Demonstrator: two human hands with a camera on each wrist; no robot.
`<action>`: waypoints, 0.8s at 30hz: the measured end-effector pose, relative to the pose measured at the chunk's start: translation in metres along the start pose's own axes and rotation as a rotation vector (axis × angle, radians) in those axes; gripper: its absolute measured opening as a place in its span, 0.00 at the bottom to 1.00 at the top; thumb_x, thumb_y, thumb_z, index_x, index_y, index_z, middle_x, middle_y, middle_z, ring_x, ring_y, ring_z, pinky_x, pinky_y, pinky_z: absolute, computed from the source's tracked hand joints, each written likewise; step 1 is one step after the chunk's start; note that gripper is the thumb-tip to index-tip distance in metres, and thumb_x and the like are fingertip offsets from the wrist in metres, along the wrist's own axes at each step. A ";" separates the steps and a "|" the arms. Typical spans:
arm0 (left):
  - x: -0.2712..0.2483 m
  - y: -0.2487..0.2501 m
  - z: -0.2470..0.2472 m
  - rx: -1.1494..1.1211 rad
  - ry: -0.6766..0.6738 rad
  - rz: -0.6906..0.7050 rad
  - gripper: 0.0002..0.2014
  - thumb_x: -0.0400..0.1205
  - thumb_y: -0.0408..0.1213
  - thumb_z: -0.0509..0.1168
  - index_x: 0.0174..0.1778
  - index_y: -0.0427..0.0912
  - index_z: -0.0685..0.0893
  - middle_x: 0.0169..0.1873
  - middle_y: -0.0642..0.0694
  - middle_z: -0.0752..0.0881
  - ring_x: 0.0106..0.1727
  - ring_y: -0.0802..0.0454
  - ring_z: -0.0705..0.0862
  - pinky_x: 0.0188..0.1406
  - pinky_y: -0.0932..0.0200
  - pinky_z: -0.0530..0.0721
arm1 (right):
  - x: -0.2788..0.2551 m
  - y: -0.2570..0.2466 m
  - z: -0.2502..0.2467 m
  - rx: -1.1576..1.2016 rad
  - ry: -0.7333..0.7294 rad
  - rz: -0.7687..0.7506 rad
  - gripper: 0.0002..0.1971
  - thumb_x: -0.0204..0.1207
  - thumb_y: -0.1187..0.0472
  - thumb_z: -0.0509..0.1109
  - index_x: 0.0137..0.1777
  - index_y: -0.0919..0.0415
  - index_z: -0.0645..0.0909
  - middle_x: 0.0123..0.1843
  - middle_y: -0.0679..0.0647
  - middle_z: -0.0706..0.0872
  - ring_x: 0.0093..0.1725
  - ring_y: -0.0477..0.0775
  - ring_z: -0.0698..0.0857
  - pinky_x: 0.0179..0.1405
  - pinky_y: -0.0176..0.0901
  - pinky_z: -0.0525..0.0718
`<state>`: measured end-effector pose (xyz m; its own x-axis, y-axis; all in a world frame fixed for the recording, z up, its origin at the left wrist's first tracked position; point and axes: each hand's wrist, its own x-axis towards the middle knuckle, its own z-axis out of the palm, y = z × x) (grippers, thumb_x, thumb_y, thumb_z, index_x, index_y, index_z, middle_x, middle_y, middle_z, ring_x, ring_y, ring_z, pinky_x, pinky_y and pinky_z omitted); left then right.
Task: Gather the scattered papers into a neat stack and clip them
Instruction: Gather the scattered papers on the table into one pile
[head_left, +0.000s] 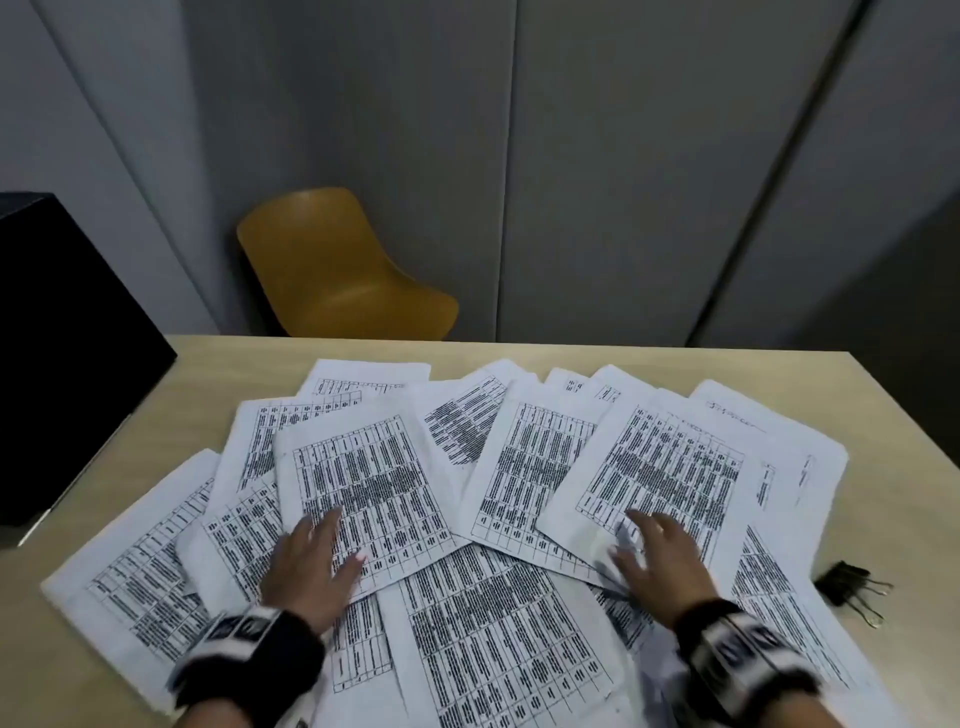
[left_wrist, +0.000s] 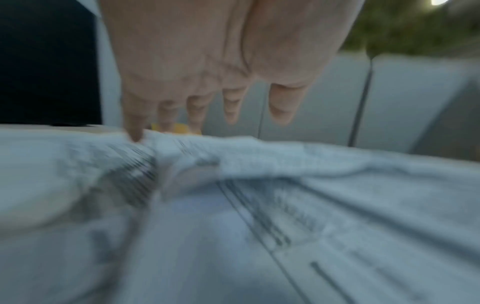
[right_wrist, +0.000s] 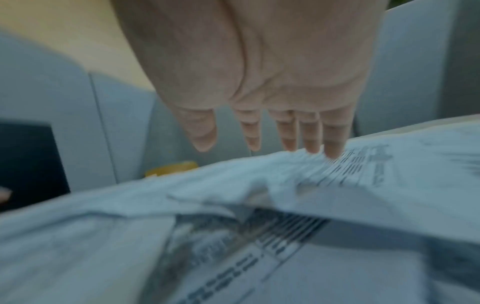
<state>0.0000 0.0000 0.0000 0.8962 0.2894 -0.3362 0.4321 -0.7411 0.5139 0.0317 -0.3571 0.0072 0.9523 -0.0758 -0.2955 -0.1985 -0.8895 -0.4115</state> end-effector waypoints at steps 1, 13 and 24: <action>0.008 0.003 0.008 0.117 -0.061 -0.046 0.33 0.81 0.58 0.51 0.80 0.59 0.46 0.83 0.45 0.44 0.83 0.37 0.46 0.79 0.32 0.49 | 0.008 -0.008 0.008 -0.077 -0.051 0.037 0.31 0.79 0.43 0.58 0.79 0.52 0.58 0.82 0.63 0.58 0.79 0.65 0.61 0.77 0.59 0.62; 0.013 0.015 0.049 0.190 -0.066 0.107 0.30 0.78 0.64 0.43 0.78 0.67 0.48 0.81 0.49 0.34 0.82 0.42 0.36 0.79 0.38 0.38 | 0.014 -0.019 0.029 -0.165 -0.043 -0.059 0.32 0.75 0.35 0.51 0.78 0.41 0.57 0.85 0.55 0.48 0.84 0.58 0.47 0.81 0.63 0.42; 0.027 0.042 0.059 -0.201 0.111 0.043 0.41 0.73 0.45 0.71 0.79 0.48 0.57 0.79 0.40 0.64 0.79 0.40 0.62 0.77 0.43 0.63 | 0.003 -0.033 0.052 -0.113 -0.163 -0.148 0.35 0.74 0.41 0.60 0.79 0.34 0.48 0.85 0.55 0.42 0.83 0.63 0.44 0.77 0.58 0.39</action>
<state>0.0359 -0.0594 -0.0341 0.9149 0.3334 -0.2276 0.3948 -0.6216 0.6766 0.0289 -0.3041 -0.0247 0.9173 0.1243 -0.3784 -0.0242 -0.9310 -0.3643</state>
